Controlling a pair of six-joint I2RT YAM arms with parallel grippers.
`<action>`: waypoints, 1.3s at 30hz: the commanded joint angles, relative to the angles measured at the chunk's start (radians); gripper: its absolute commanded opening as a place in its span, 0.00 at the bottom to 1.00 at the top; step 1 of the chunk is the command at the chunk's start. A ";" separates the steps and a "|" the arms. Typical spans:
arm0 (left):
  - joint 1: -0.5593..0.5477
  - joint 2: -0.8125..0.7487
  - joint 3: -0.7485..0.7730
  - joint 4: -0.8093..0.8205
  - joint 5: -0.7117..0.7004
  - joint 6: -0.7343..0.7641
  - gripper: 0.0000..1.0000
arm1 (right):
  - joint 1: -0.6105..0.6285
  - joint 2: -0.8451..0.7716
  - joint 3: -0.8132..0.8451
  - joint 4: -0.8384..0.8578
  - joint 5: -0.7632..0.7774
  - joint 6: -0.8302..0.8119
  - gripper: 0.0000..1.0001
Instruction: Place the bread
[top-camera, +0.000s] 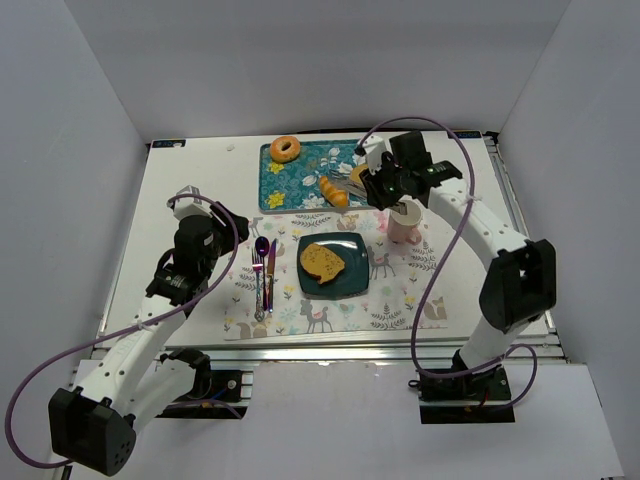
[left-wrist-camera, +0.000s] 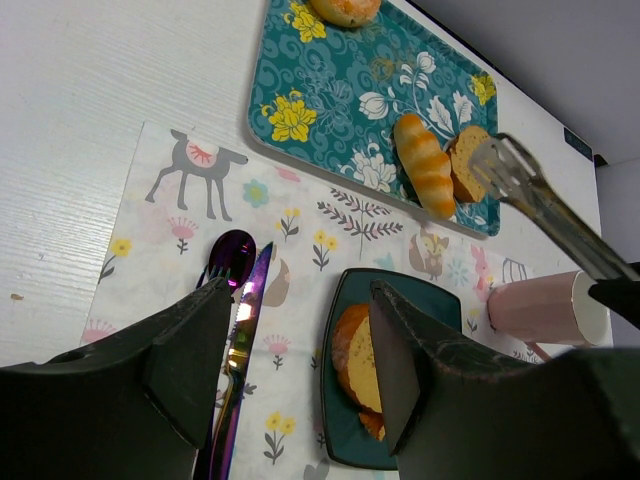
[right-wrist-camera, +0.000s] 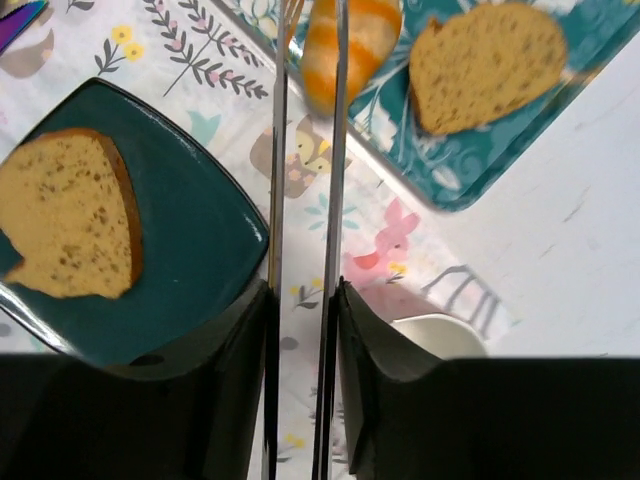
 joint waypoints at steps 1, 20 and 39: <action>0.003 -0.022 0.000 0.006 0.003 0.000 0.67 | -0.002 0.020 0.069 -0.062 -0.002 0.213 0.40; 0.003 -0.014 0.003 0.006 0.000 -0.006 0.67 | -0.036 0.052 0.012 -0.067 -0.033 0.274 0.46; 0.003 -0.020 0.002 0.000 -0.004 -0.011 0.67 | -0.044 0.072 -0.008 -0.021 0.012 0.293 0.47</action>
